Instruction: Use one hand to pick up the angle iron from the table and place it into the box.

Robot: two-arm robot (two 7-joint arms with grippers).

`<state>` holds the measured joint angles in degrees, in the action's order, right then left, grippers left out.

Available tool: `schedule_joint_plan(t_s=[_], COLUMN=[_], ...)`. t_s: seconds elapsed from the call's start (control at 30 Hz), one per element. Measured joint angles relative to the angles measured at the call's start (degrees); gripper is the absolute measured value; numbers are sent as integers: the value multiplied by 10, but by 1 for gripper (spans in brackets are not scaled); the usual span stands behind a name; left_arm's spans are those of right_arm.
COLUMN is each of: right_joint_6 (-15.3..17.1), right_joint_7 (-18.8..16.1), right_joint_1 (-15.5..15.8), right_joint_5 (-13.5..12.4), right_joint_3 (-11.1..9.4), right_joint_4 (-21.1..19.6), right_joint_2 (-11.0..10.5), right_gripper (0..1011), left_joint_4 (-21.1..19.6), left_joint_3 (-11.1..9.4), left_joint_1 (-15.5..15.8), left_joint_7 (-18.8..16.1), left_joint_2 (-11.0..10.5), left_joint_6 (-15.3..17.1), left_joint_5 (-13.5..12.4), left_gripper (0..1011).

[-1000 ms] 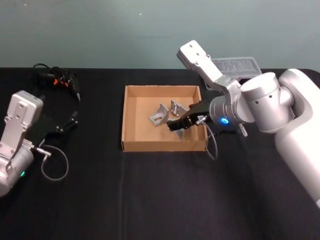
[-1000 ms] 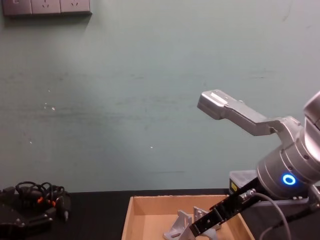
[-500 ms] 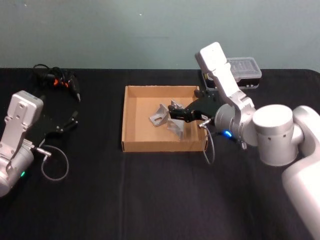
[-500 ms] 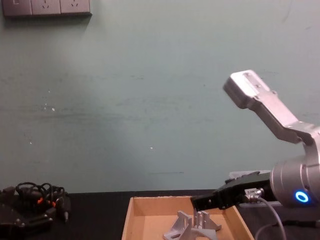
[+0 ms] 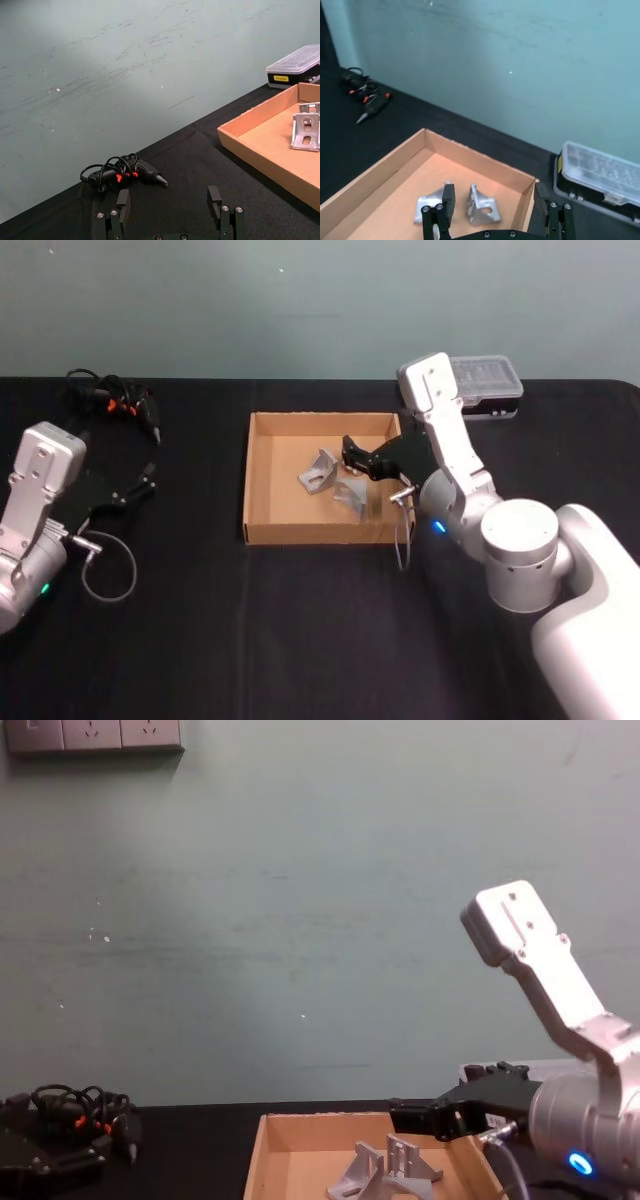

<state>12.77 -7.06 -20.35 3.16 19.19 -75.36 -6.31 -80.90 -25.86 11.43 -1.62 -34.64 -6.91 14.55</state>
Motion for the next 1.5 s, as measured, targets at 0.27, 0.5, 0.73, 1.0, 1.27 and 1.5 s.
schedule_joint_plan(t_s=[0.27, 0.5, 0.73, 1.0, 1.27, 1.5], right_joint_6=[-90, -106, -107, -108, -108, -108], right_joint_7=[50, 60, 60, 60, 60, 60], right_joint_1=[1, 0, 0, 0, -1, -1], right_joint_5=[33, 40, 41, 41, 41, 41], right_joint_3=[-3, -10, -8, -8, -7, -7], right_joint_4=[39, 47, 48, 48, 48, 48], right_joint_2=[21, 29, 29, 28, 28, 28], right_gripper=[1004, 1004, 1004, 1004, 1004, 1004], left_joint_4=[0, 0, 0, 0, 0, 0], left_joint_3=[0, 0, 0, 0, 0, 0], left_joint_1=[0, 0, 0, 0, 0, 0], left_joint_7=[0, 0, 0, 0, 0, 0], left_joint_2=[0, 0, 0, 0, 0, 0], left_joint_6=[0, 0, 0, 0, 0, 0], left_joint_5=[0, 0, 0, 0, 0, 0], left_gripper=[1011, 1011, 1011, 1011, 1011, 1011])
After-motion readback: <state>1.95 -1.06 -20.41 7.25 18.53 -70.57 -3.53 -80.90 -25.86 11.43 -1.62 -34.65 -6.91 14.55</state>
